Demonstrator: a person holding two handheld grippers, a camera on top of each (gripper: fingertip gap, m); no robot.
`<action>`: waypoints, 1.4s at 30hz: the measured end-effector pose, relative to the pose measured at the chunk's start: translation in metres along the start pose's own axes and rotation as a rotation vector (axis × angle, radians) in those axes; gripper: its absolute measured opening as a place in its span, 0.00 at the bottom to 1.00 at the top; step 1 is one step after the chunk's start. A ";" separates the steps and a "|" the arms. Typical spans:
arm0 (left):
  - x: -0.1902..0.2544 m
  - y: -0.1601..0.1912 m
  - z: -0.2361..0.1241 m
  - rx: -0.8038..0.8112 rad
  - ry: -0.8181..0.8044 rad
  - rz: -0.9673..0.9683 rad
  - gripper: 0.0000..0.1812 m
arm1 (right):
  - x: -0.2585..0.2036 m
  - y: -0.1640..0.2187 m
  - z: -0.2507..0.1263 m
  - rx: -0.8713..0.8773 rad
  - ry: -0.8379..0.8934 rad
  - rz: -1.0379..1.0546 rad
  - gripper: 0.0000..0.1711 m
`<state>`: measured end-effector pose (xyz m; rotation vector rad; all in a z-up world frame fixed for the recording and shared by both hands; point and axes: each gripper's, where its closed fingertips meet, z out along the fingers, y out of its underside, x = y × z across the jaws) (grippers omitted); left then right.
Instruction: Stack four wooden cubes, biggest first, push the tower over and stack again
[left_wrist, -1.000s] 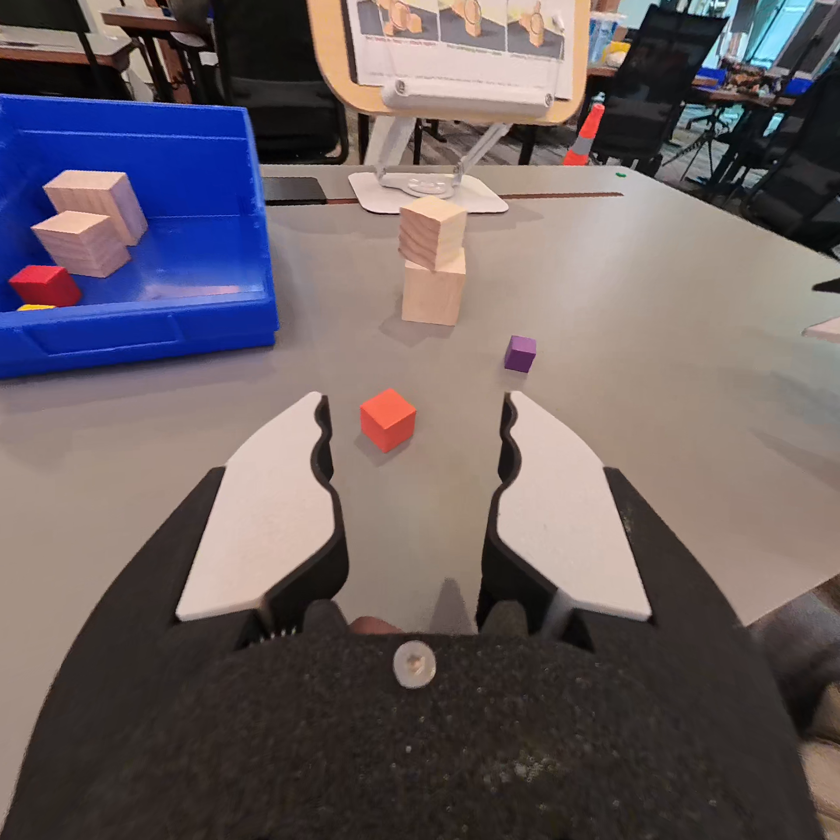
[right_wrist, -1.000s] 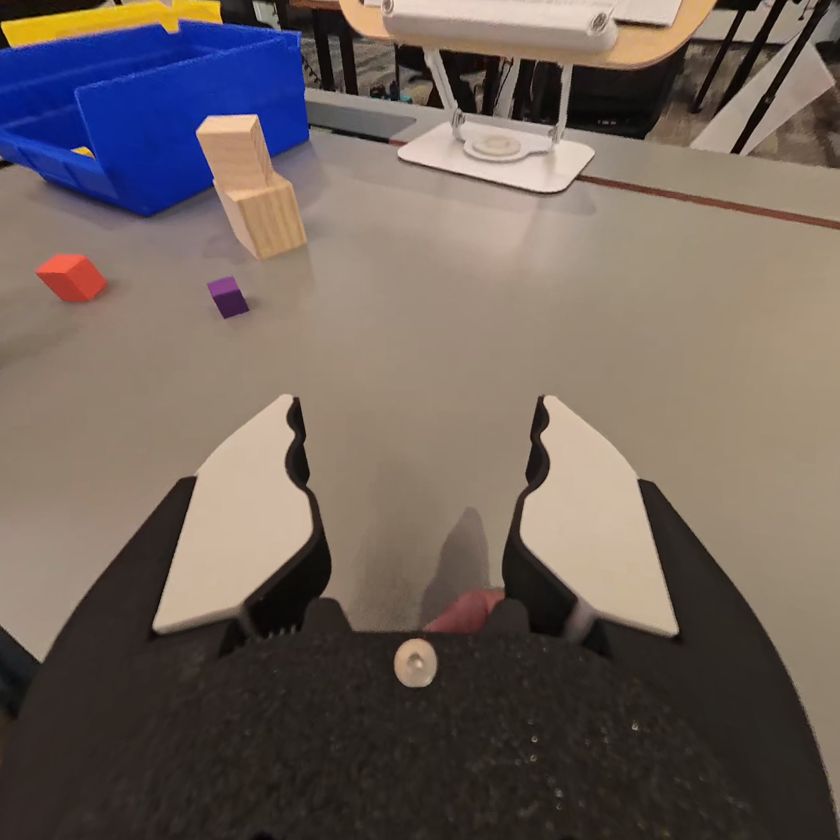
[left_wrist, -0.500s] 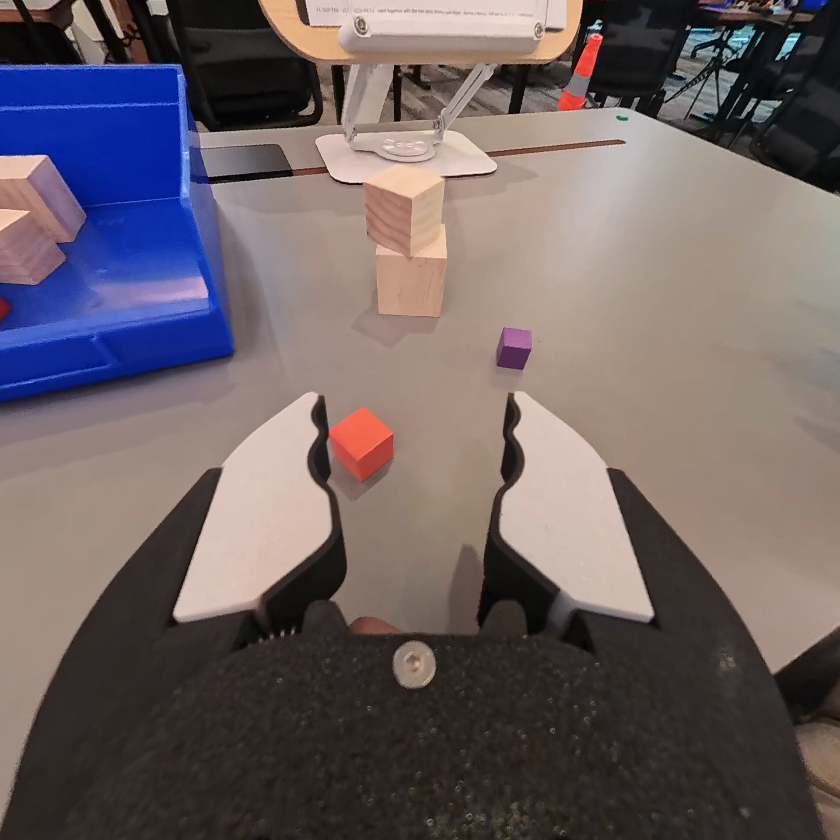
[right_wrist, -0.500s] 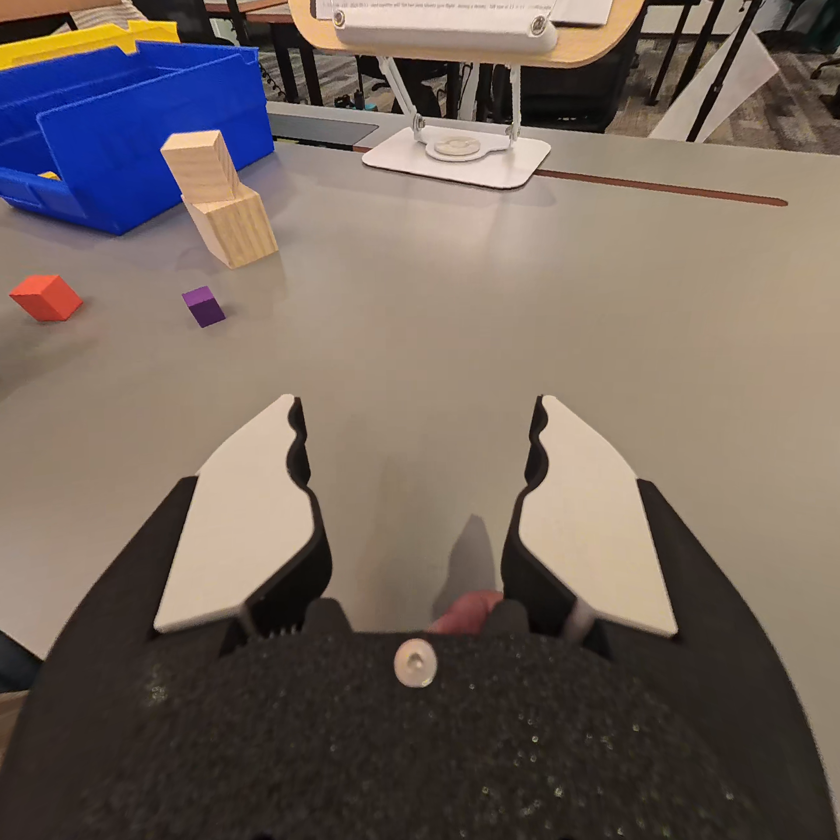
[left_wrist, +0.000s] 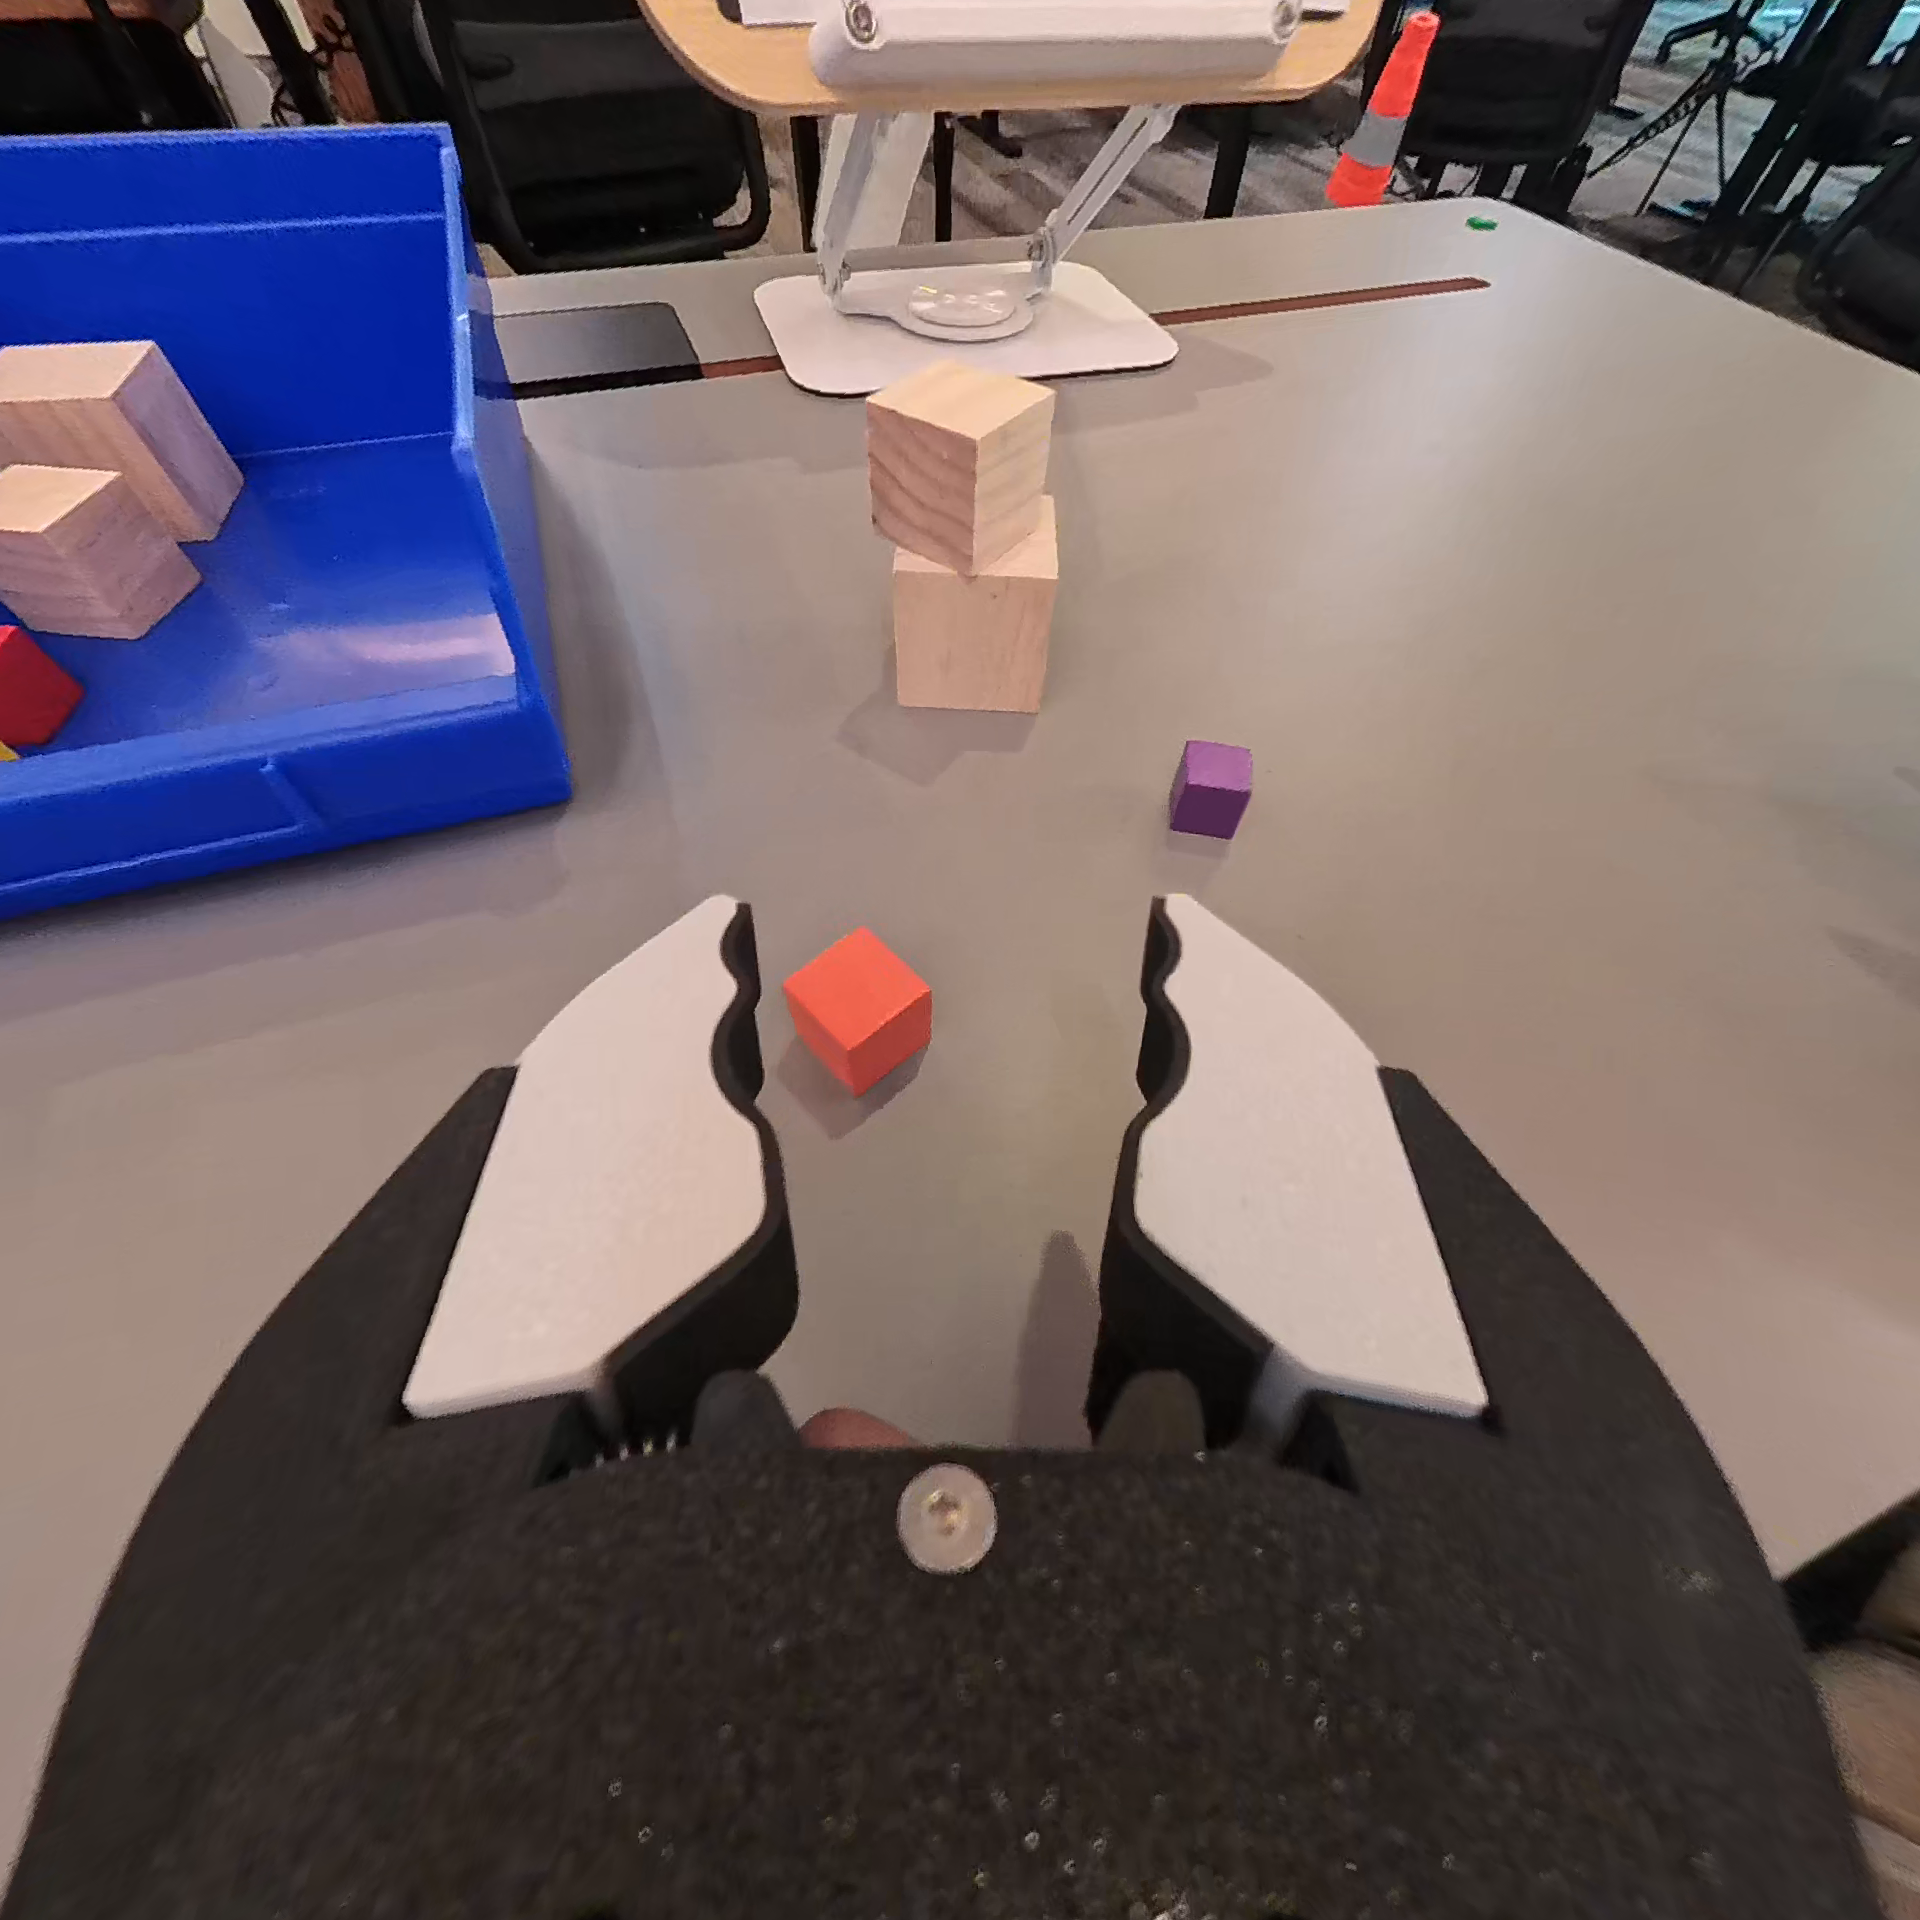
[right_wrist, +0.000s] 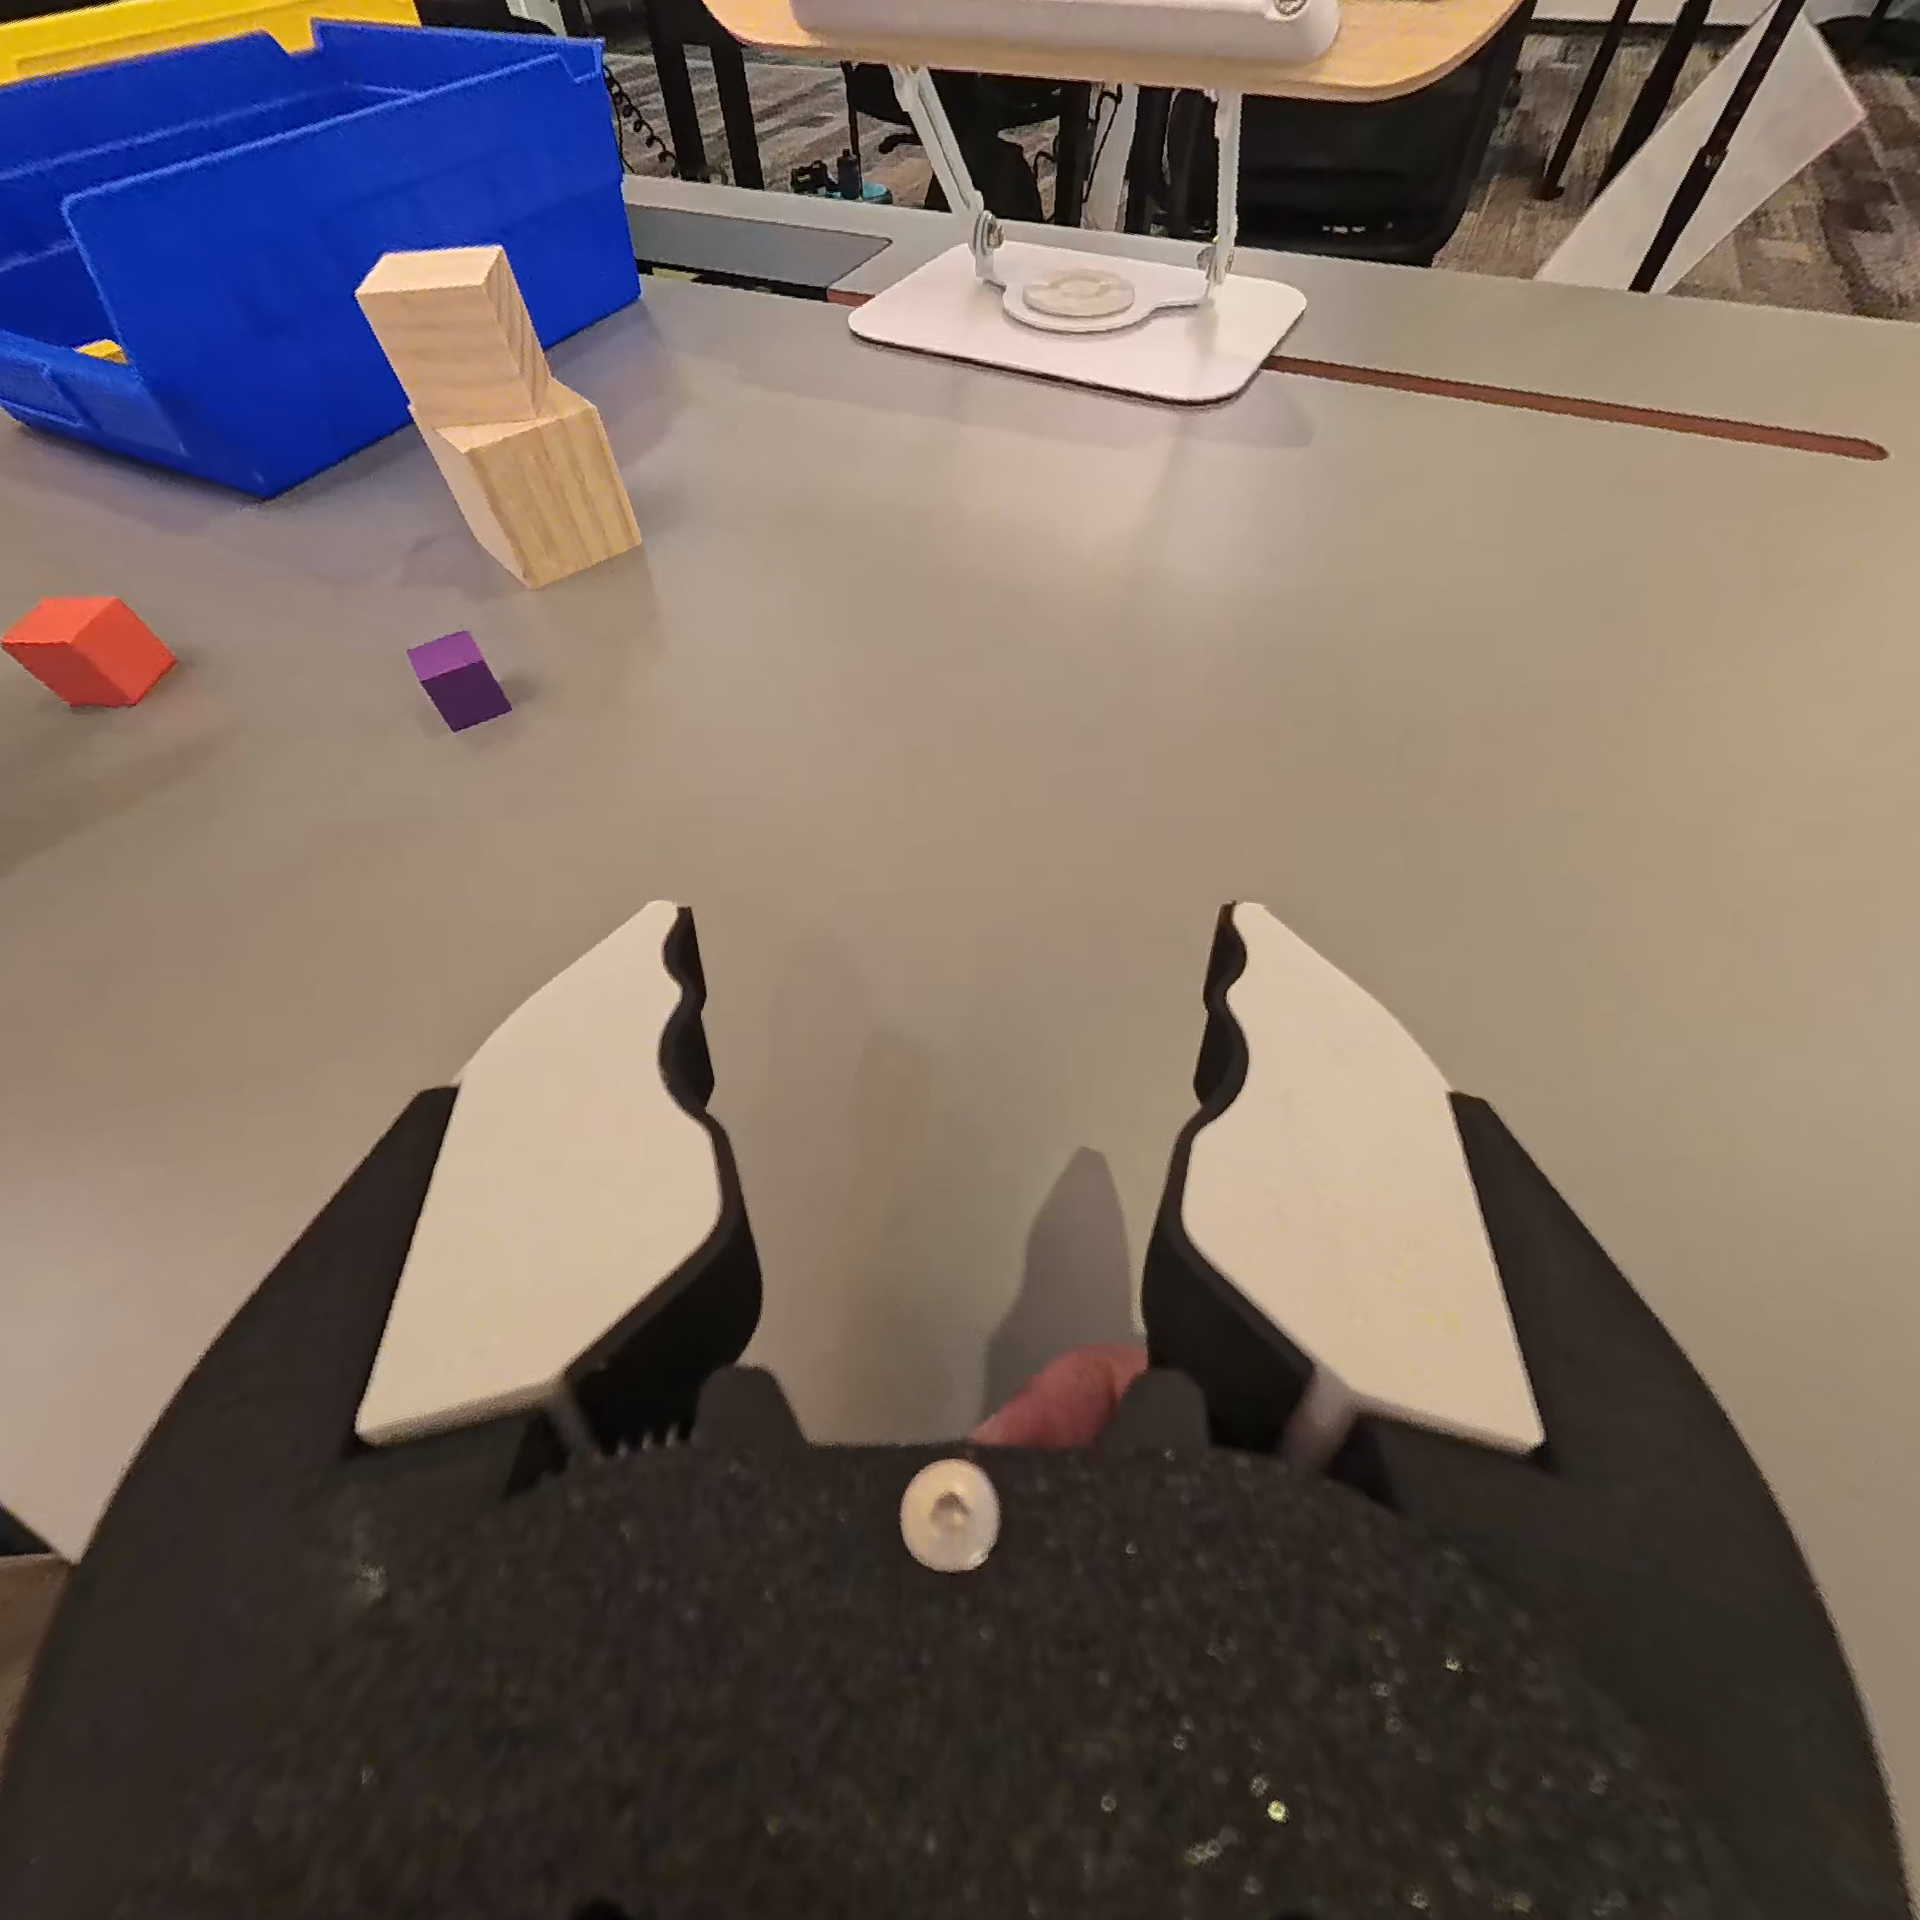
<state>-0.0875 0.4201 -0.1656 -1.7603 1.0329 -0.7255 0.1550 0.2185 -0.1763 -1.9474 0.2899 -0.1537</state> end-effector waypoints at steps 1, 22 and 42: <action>-0.001 -0.001 0.003 -0.013 -0.010 -0.006 0.38 | 0.000 0.000 0.000 -0.001 -0.003 0.000 0.54; 0.011 -0.014 0.172 -0.442 -0.006 -0.047 0.33 | -0.006 -0.011 -0.003 0.031 -0.107 0.058 0.52; 0.099 -0.014 0.174 -0.500 0.579 0.407 0.33 | 0.007 -0.017 -0.009 0.030 -0.083 0.039 0.51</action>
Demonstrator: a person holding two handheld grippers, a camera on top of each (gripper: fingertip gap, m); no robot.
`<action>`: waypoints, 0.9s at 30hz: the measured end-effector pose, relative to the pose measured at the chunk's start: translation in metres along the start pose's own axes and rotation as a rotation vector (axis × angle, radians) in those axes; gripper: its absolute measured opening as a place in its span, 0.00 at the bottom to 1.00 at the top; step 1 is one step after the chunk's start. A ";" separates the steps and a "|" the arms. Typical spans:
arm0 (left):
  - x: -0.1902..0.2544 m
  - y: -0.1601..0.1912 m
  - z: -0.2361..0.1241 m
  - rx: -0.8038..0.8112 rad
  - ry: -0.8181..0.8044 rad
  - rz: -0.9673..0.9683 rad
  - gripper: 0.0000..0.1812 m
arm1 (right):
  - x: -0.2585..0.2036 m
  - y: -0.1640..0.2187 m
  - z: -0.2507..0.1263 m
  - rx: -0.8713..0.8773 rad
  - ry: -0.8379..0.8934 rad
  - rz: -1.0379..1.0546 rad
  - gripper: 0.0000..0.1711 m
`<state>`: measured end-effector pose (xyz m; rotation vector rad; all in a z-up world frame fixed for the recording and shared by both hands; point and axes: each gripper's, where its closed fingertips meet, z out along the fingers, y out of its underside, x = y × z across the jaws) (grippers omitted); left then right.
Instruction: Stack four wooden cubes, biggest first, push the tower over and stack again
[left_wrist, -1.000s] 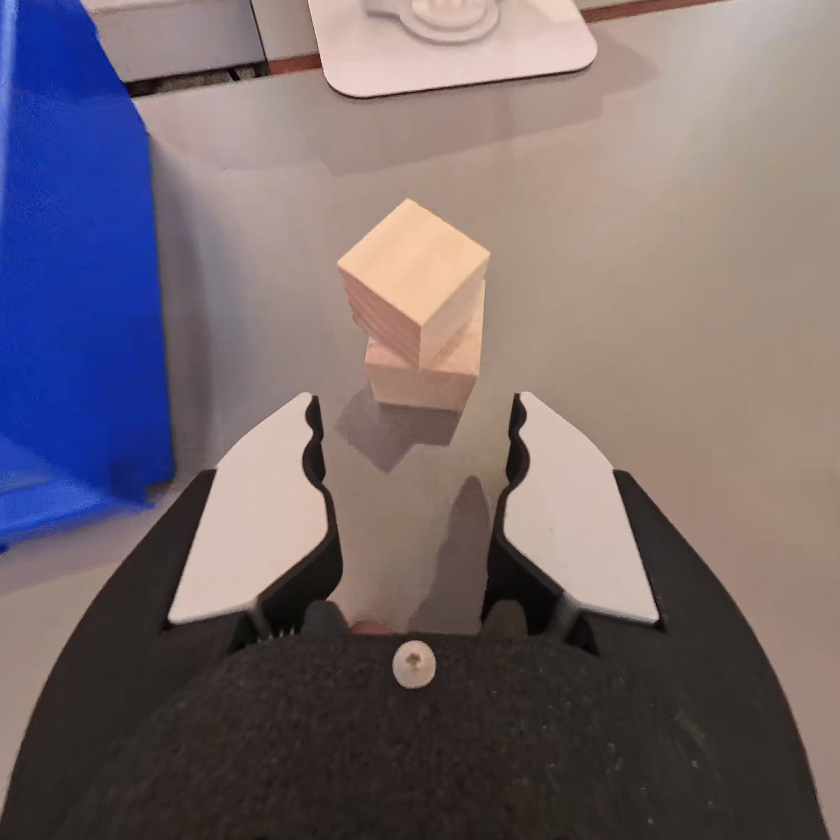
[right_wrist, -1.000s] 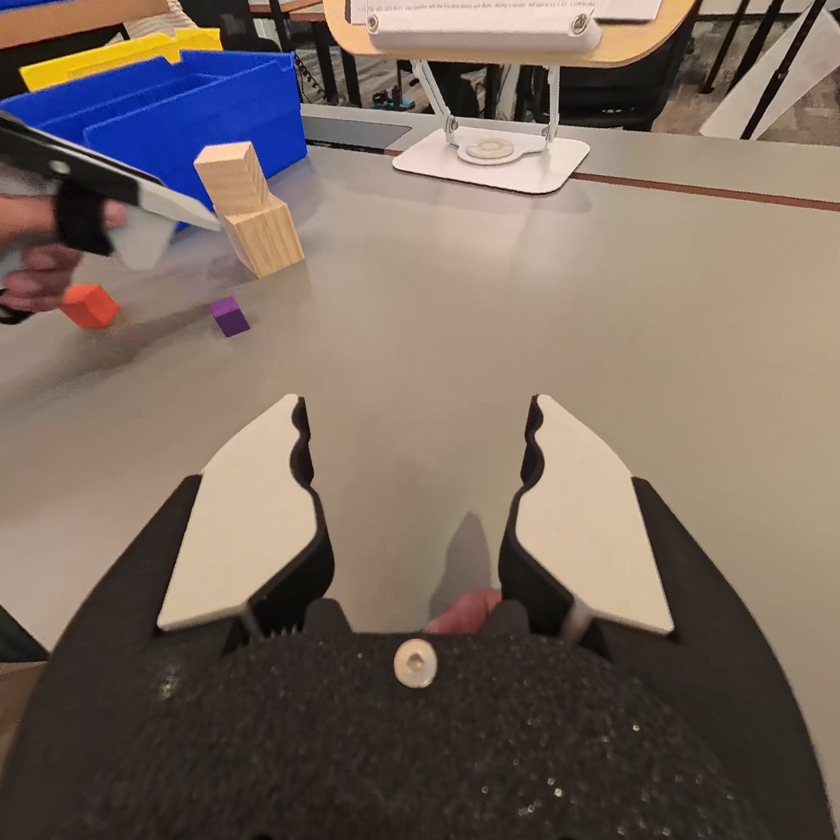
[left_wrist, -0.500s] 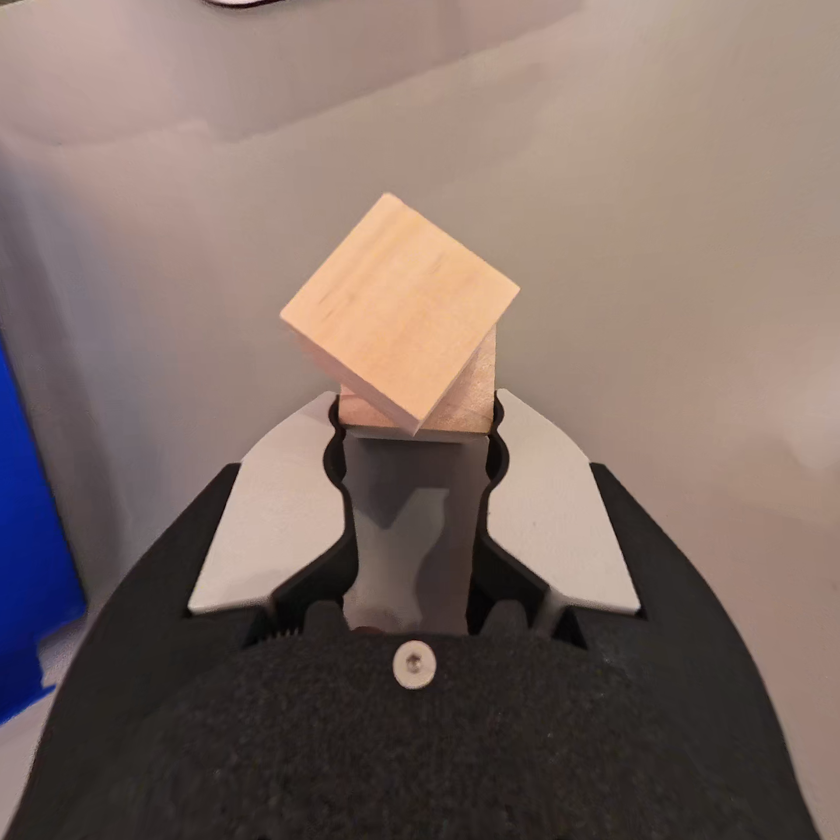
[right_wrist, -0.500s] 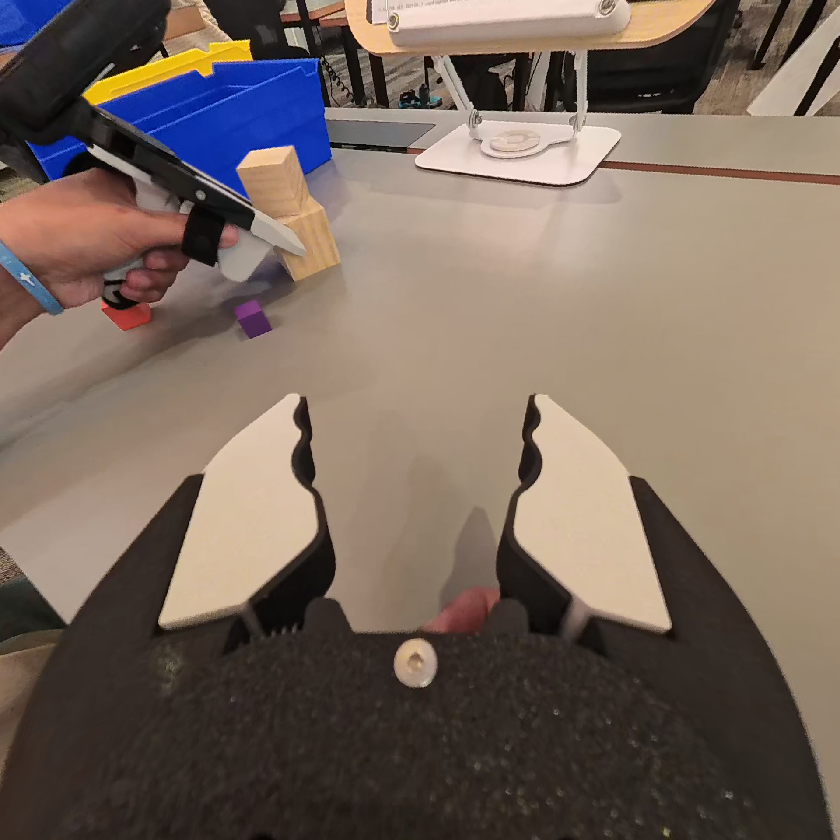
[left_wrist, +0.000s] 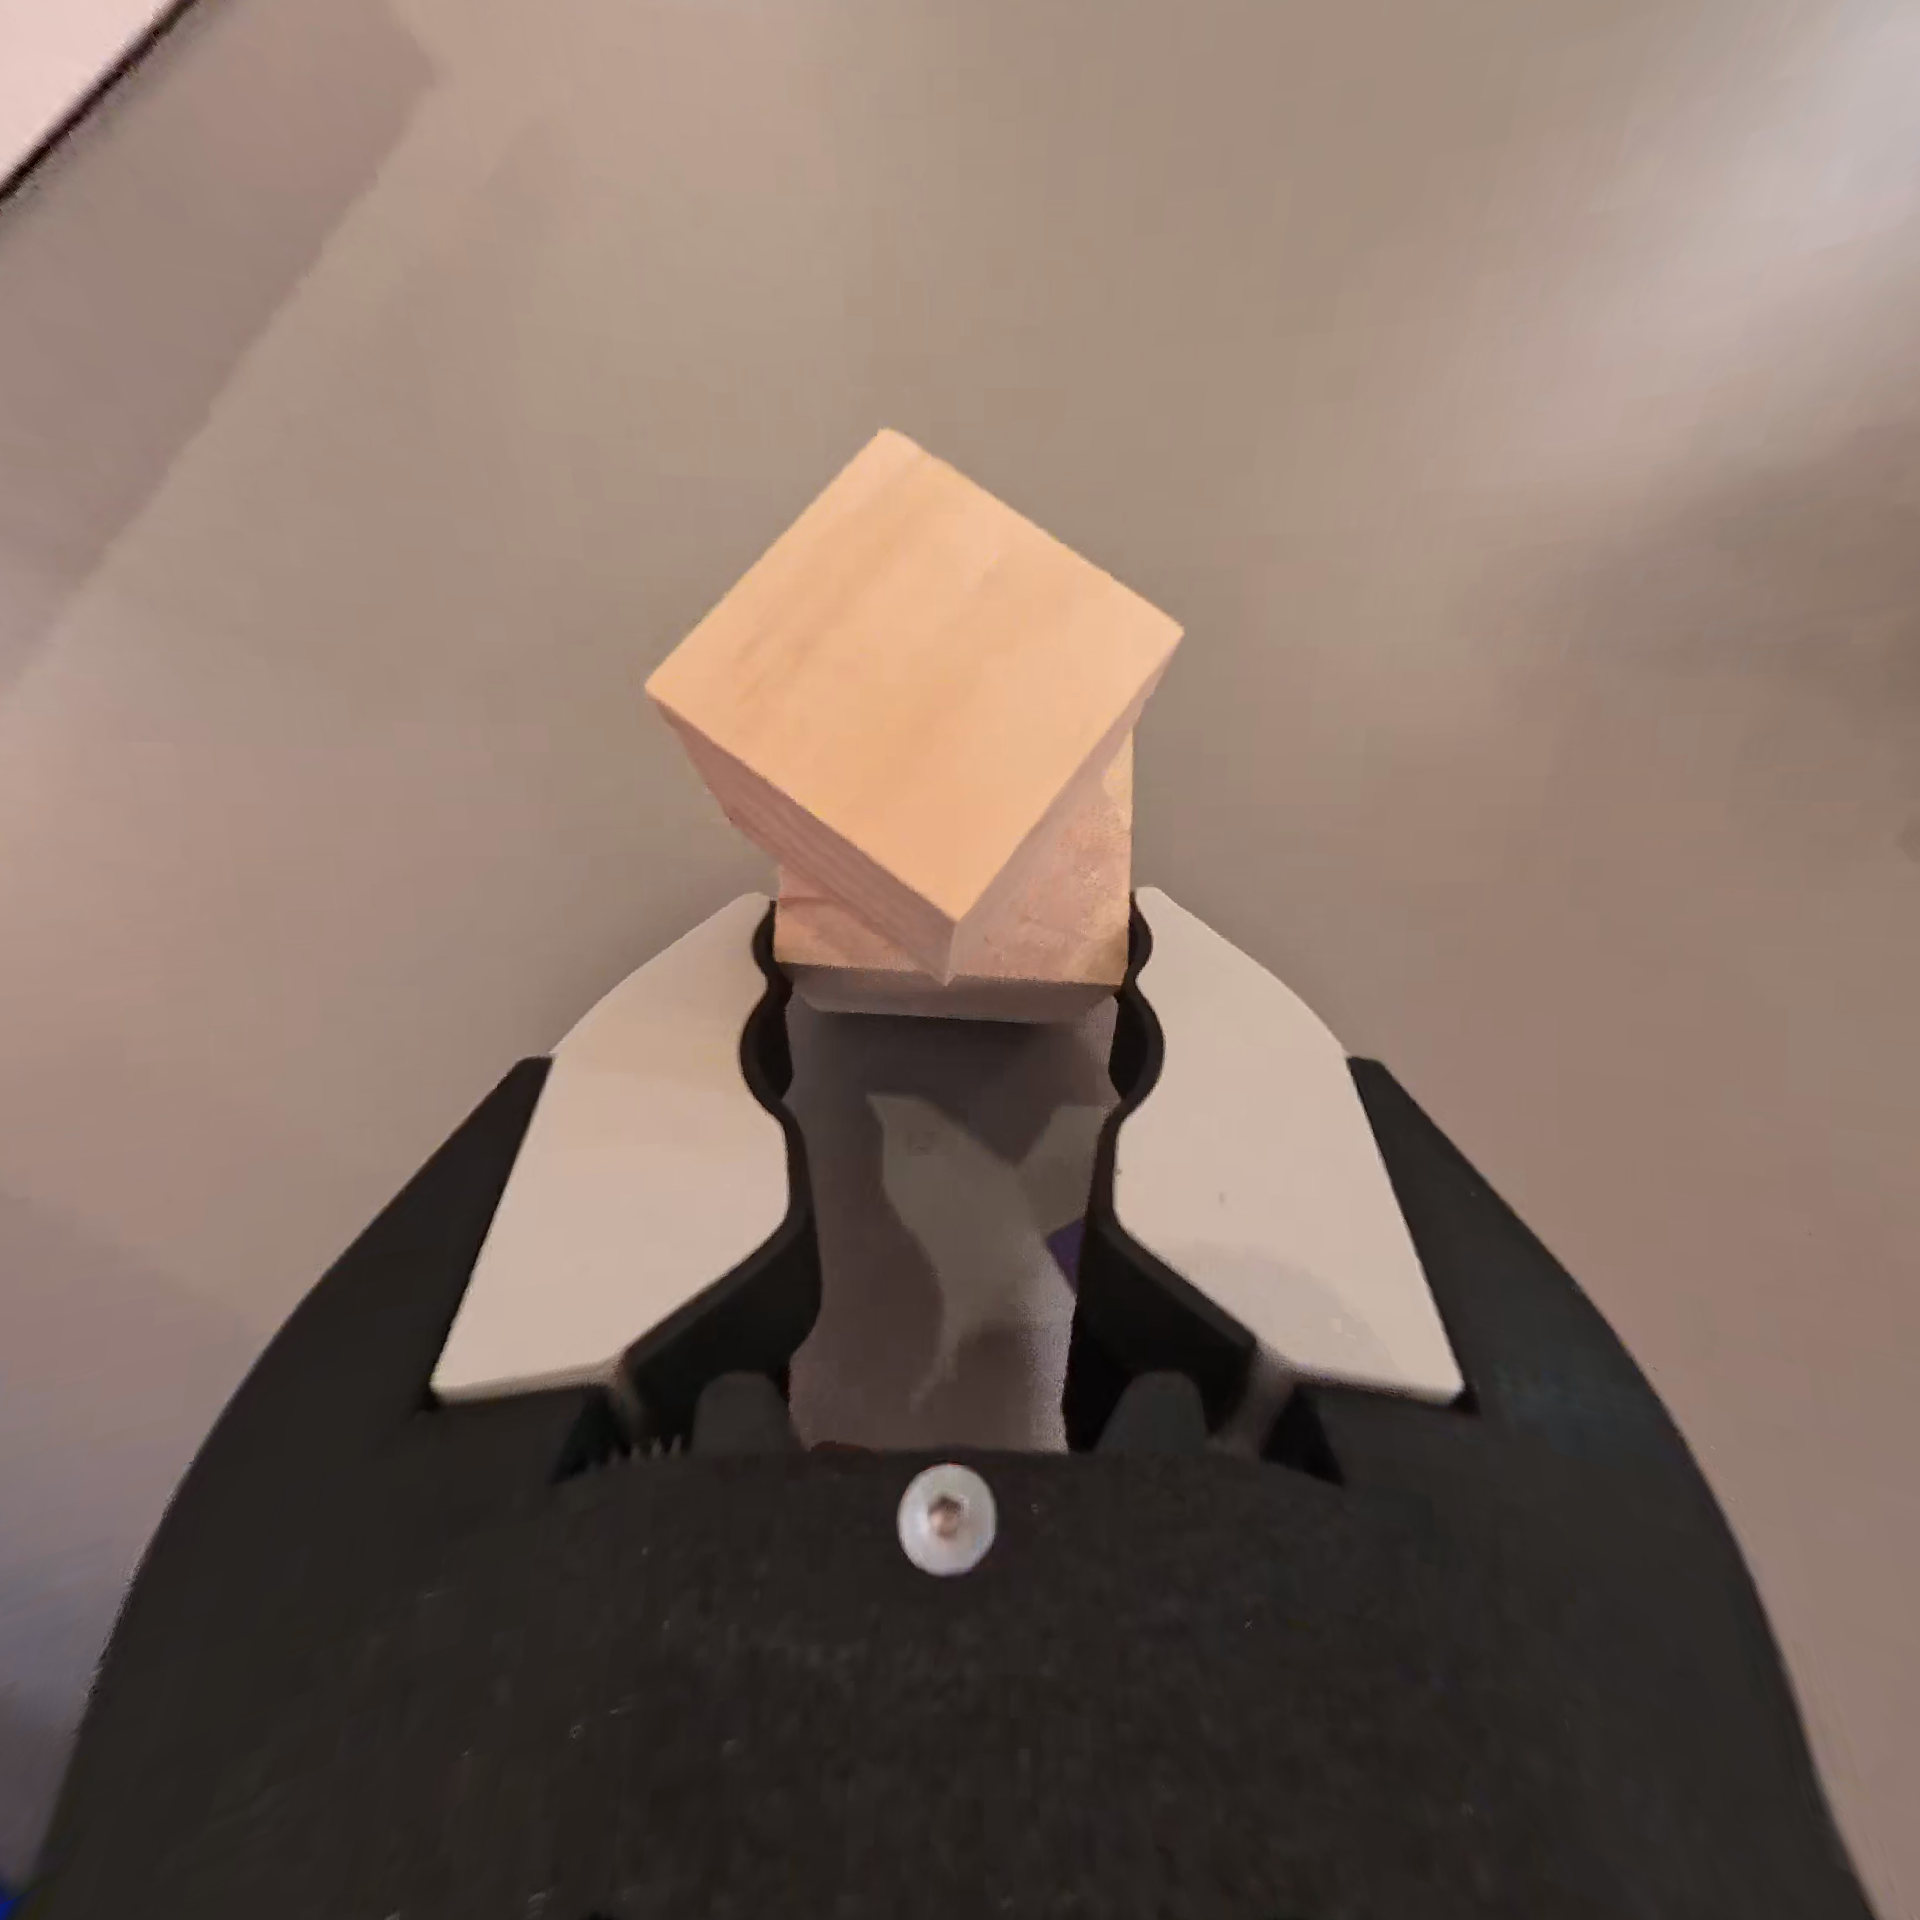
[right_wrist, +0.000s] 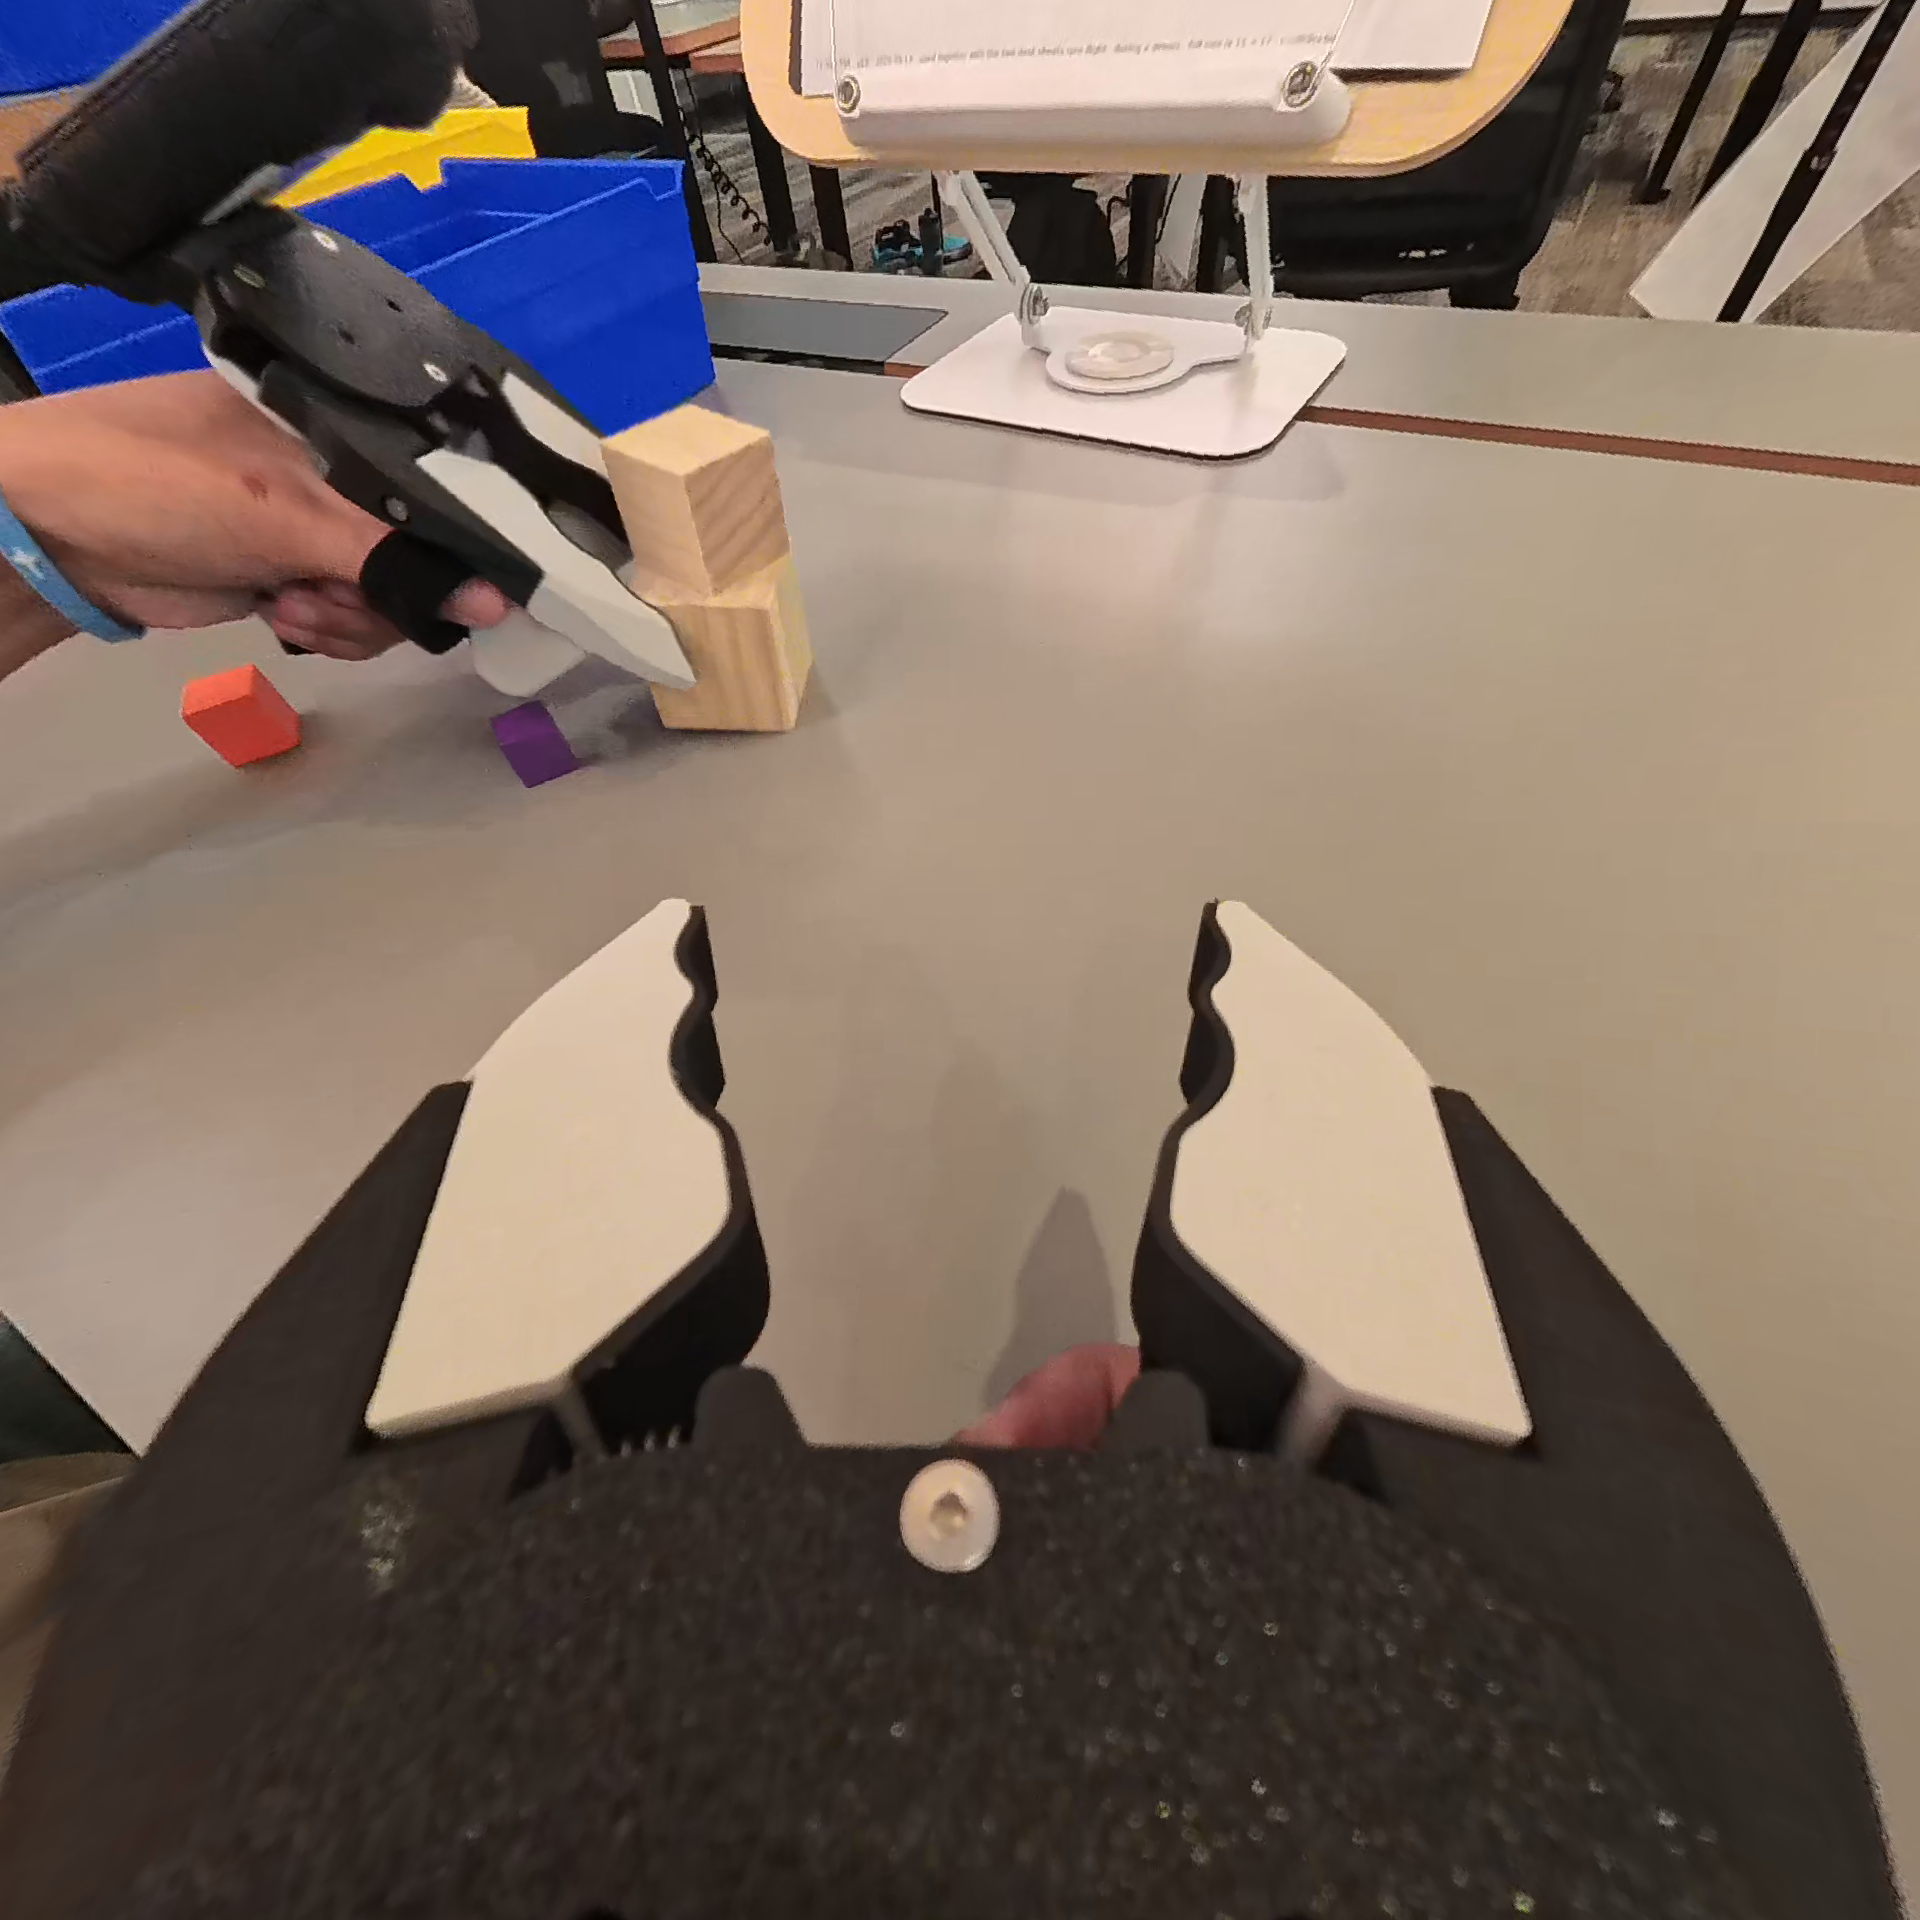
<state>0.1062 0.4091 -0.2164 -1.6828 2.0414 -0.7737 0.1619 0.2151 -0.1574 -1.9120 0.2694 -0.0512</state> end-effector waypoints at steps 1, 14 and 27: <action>0.005 0.000 0.002 -0.010 0.028 0.032 0.33 | 0.000 0.000 0.000 -0.001 -0.001 -0.001 0.51; 0.025 0.001 -0.049 0.116 0.082 0.109 0.46 | -0.007 0.005 0.003 -0.021 -0.029 -0.018 0.51; 0.060 0.070 -0.102 0.457 -0.448 -0.217 0.42 | -0.010 0.008 0.018 -0.057 0.018 -0.099 0.50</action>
